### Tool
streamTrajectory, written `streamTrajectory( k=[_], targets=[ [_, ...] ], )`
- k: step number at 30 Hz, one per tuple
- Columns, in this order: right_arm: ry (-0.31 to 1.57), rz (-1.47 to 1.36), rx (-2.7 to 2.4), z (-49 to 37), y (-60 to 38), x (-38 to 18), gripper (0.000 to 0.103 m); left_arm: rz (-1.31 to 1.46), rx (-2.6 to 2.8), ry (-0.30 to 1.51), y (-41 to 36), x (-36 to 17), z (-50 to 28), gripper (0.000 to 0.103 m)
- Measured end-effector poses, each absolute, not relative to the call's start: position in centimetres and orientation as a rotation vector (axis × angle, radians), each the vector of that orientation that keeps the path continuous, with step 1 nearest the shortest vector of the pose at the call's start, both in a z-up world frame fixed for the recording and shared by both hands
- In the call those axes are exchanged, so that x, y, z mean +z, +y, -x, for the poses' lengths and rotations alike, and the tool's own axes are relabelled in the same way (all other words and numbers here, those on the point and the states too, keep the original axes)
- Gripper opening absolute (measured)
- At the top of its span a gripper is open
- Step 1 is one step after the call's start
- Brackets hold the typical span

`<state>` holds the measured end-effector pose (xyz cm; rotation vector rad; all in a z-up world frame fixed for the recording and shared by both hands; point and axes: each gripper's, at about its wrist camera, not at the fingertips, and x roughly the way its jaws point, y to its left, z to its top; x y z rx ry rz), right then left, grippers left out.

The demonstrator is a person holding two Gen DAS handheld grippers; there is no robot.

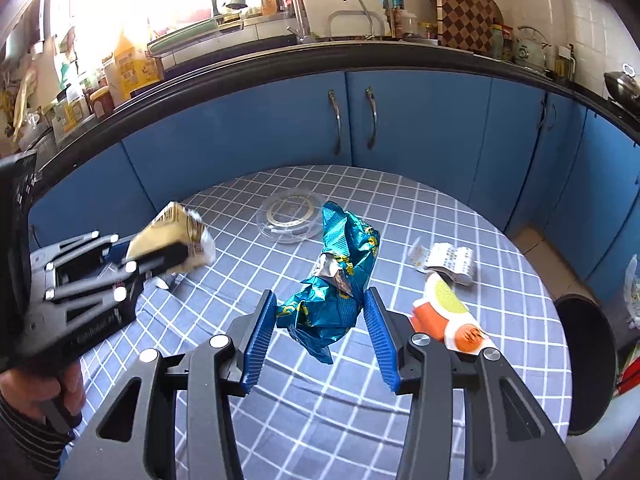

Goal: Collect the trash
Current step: 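Carry both items over the black bin while the right gripper opens to drop the foil wrapper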

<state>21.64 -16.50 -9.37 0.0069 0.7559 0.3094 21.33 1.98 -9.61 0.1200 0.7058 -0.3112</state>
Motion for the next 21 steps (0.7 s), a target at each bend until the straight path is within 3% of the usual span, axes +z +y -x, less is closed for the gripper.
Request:
streamTrajectory(
  k=[13, 21],
  targets=[
    [0.749, -0.018, 0.322, -16.9, -19.0, -9.2, 0.044, -0.092, -0.341, 0.726, 2.7, -10.7, -13.9, 0.027],
    [0.740, -0.024, 0.304, -15.1, -21.6, -8.7, 0.044, -0.132, -0.354, 0.708, -2.0, -9.2, -13.4, 0.027]
  ],
)
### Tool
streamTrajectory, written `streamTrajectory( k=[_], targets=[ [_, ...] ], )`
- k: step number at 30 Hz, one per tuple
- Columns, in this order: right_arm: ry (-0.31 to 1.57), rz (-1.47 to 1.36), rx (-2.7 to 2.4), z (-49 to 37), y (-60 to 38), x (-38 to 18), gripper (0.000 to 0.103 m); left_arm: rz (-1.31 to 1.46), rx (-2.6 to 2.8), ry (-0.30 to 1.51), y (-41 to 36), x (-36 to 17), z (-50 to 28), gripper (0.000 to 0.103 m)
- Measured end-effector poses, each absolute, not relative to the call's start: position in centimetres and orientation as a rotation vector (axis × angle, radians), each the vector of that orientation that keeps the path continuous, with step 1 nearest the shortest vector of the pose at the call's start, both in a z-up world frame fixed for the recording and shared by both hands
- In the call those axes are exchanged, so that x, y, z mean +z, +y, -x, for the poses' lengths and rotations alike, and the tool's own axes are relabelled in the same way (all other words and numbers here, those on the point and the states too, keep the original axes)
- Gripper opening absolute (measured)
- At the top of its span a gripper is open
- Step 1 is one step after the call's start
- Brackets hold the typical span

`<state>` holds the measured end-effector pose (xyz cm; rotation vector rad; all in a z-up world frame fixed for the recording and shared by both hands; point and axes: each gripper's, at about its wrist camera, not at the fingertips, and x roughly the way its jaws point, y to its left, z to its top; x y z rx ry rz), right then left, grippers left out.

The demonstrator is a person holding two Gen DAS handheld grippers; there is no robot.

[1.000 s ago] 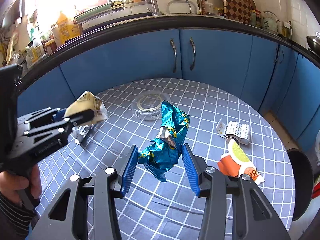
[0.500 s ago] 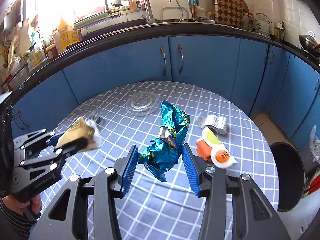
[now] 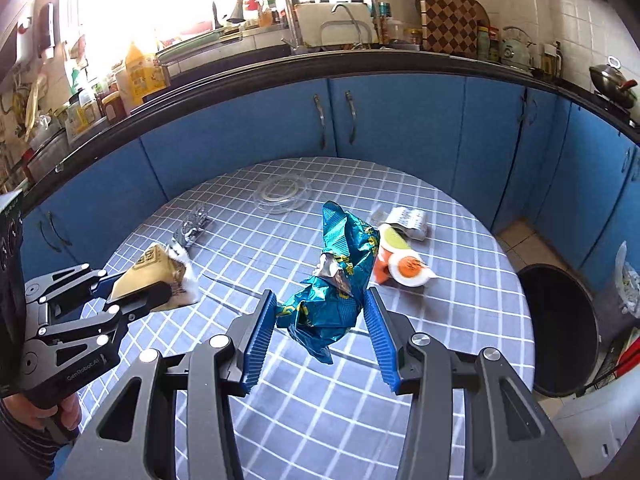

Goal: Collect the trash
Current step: 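Carry both items over the black bin while the right gripper opens to drop the foil wrapper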

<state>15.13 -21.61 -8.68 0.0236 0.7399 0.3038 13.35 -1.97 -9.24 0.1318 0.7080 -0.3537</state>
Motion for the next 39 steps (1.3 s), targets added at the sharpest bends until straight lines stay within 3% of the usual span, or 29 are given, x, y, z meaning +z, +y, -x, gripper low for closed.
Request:
streamTrajectory(
  k=[39],
  targets=[
    [0.678, -0.191, -0.038, -18.2, -42.6, -10.0, 0.046, -0.224, -0.579, 0.667, -24.3, -7.9, -20.9, 0.027]
  ],
)
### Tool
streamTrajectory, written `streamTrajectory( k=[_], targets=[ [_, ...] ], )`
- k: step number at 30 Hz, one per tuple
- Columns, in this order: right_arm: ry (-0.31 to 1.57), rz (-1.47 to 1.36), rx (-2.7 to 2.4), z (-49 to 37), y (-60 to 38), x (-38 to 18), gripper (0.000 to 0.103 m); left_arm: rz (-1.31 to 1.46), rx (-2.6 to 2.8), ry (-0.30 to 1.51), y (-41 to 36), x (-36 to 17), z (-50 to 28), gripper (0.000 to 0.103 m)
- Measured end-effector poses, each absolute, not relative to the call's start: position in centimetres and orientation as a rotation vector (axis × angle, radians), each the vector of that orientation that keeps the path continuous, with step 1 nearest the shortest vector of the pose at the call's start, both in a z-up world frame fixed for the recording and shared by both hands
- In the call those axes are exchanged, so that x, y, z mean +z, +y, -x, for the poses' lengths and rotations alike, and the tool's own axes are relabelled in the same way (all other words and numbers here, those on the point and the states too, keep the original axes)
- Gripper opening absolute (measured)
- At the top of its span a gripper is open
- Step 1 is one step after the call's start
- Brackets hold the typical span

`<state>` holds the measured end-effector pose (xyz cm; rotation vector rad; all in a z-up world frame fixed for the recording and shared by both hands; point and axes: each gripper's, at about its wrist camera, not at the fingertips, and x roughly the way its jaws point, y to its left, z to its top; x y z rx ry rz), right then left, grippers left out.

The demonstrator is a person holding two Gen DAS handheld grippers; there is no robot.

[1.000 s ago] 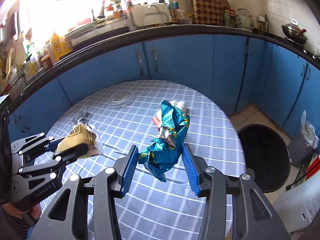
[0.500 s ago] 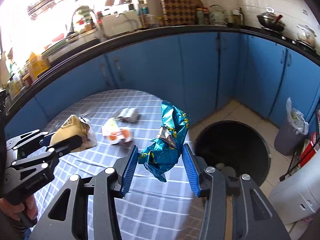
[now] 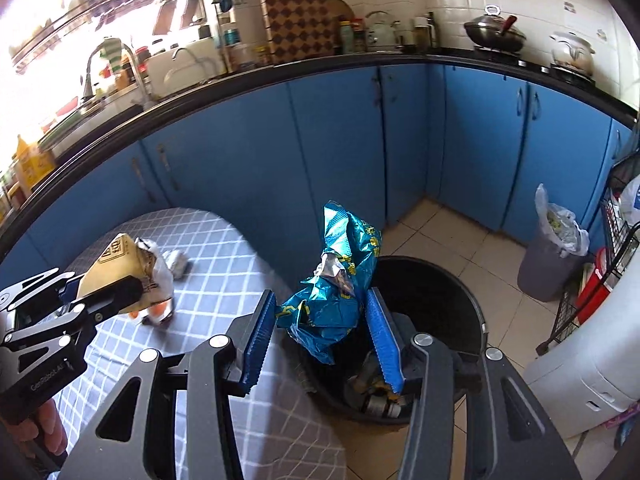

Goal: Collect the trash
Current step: 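Carry both items over the black bin while the right gripper opens to drop the foil wrapper, then open the left gripper to drop the snack bag into the bin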

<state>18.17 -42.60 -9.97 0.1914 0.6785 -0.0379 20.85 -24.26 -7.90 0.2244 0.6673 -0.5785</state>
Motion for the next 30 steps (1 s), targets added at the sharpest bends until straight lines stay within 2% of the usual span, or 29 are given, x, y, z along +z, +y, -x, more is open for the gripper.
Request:
streamTrajectory(
  k=[11, 13, 14, 15, 26, 29, 30],
  targets=[
    [0.674, -0.192, -0.082, -19.9, -44.5, -11.2, 0.047, -0.231, -0.591, 0.686, -26.2, -8.9, -22.2, 0.027],
    [0.691, -0.193, -0.097, -20.3, -45.0, -11.7, 0.066, -0.231, -0.591, 0.687, -26.4, -9.0, -22.2, 0.027],
    [0.691, -0.193, -0.115, -20.4, -45.2, -11.8, 0.086, -0.232, -0.593, 0.689, -26.6, -9.1, -22.3, 0.027],
    [0.679, -0.195, -0.131, -20.3, -45.5, -11.8, 0.088, -0.233, -0.596, 0.692, -26.8, -9.1, -22.4, 0.027],
    [0.690, -0.221, -0.223, -18.6, -48.8, -13.1, 0.088, -0.266, -0.675, 0.700, -32.7, -8.9, -23.7, 0.030],
    [0.692, -0.218, -0.238, -18.1, -49.4, -13.2, 0.088, -0.283, -0.690, 0.686, -34.8, -8.6, -24.0, 0.034],
    [0.694, -0.215, -0.243, -18.0, -49.5, -13.2, 0.088, -0.280, -0.691, 0.680, -35.3, -8.4, -24.1, 0.047]
  ],
)
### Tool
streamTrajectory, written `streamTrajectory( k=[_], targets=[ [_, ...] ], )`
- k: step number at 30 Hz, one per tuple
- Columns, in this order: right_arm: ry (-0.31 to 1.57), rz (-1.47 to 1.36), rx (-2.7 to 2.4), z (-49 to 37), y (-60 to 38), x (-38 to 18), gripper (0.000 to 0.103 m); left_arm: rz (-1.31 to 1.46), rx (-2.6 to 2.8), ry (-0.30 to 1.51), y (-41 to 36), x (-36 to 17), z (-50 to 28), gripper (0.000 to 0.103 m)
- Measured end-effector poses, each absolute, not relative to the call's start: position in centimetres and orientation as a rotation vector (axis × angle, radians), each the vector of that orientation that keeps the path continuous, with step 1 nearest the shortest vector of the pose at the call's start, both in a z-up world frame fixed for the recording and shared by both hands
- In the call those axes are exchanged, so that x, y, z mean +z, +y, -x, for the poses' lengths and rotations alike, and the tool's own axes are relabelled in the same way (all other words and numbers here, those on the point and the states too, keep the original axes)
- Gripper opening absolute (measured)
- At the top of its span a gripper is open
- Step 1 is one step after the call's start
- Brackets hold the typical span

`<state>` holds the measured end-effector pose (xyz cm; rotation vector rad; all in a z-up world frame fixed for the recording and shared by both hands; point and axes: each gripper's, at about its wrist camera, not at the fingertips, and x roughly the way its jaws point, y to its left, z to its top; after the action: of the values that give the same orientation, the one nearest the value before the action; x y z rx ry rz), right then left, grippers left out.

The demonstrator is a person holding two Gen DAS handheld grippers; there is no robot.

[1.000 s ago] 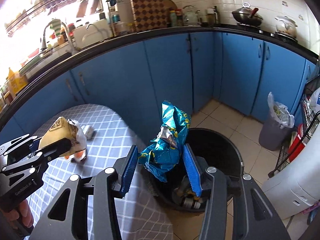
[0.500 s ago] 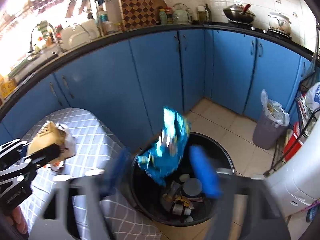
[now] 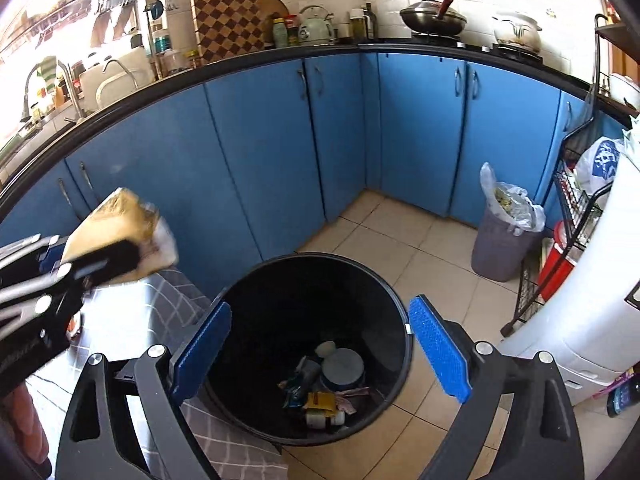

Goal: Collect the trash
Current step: 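Open the left gripper to drop the snack bag into the bin, then move both open grippers back over the table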

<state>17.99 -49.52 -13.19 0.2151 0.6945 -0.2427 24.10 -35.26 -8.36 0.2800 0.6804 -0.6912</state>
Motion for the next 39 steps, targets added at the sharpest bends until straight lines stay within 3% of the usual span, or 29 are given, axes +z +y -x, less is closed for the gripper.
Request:
streamTrajectory(
  k=[1, 2, 13, 30, 39],
  targets=[
    [0.697, -0.213, -0.247, -17.9, -49.7, -13.2, 0.088, -0.275, -0.681, 0.671, -35.5, -8.1, -24.3, 0.081],
    [0.699, -0.213, -0.246, -17.9, -49.8, -13.2, 0.088, -0.263, -0.645, 0.645, -35.5, -7.6, -24.3, 0.098],
    [0.709, -0.209, -0.154, -18.5, -46.3, -13.1, 0.088, -0.188, -0.532, 0.661, -28.9, -8.1, -24.8, 0.099],
    [0.743, -0.048, 0.118, -21.3, -30.4, -12.0, 0.088, -0.108, -0.190, 0.668, -8.2, -7.9, -22.1, 0.099],
    [0.776, -0.023, 0.175, -23.5, -24.3, -12.7, 0.088, -0.090, -0.019, 0.708, 1.0, -10.5, -21.9, 0.099]
  ],
)
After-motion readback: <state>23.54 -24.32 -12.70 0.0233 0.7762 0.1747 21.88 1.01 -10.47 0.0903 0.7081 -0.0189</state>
